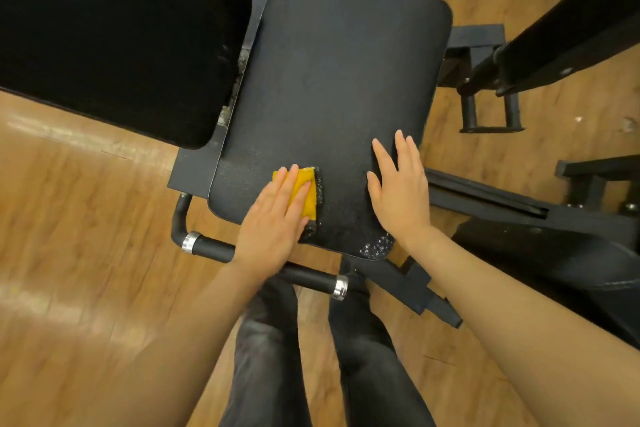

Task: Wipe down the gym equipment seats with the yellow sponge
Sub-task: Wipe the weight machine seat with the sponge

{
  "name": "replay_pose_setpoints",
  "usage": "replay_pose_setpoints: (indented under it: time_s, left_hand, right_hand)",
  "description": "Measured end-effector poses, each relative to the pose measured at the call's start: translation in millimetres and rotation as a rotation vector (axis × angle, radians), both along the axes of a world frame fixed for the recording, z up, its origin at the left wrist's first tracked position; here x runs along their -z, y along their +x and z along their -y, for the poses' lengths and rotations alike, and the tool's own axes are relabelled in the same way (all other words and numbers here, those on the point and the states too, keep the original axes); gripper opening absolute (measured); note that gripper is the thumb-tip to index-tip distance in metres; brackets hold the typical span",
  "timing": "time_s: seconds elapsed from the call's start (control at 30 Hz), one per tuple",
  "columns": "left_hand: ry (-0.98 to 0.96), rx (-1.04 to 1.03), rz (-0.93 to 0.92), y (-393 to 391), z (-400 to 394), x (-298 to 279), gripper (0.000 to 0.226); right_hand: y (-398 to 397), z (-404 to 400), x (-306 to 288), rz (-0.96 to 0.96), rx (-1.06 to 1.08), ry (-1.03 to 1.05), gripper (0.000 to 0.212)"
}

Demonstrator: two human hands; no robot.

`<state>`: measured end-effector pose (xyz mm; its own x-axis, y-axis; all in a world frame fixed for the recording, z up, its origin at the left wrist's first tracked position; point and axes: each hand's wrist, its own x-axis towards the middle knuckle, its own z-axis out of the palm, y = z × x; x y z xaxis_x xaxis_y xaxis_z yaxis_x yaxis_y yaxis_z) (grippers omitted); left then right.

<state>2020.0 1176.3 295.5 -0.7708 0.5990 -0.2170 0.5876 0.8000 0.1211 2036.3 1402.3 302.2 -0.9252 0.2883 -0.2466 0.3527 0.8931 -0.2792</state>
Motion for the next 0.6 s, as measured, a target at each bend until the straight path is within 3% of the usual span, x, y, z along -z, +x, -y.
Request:
replay_pose_setpoints:
  time_s: [0.1,0.17,0.3,0.47,0.6]
  left_hand:
    - [-0.009,-0.253,0.064,-16.9,7.6,-8.3,0.061]
    - [0.02,-0.302,0.077,-10.6,-4.3,-10.9,0.062]
    - [0.014,0.02,0.109,17.3,-28.9,-5.7,0.068]
    - [0.09,0.222,0.138,-0.7,-6.2,-12.8,0.058]
    - [0.121,0.113,0.144,-39.0,33.8,-16.9,0.053]
  right_hand:
    - [-0.6,1.7,1.7,-0.012,0.011,0.014,0.053]
    - [-1.2,5.8,4.2,-0.021,0.05,0.011,0.053]
    - [-3.3,13.5,5.3,-0.073,0.141,-0.076,0.051]
    - [10.2,19.5,-6.7,-0.223,0.31,-0.169,0.04]
    - [34.7,68.5,-13.8,-0.305,0.46,-0.204,0.037]
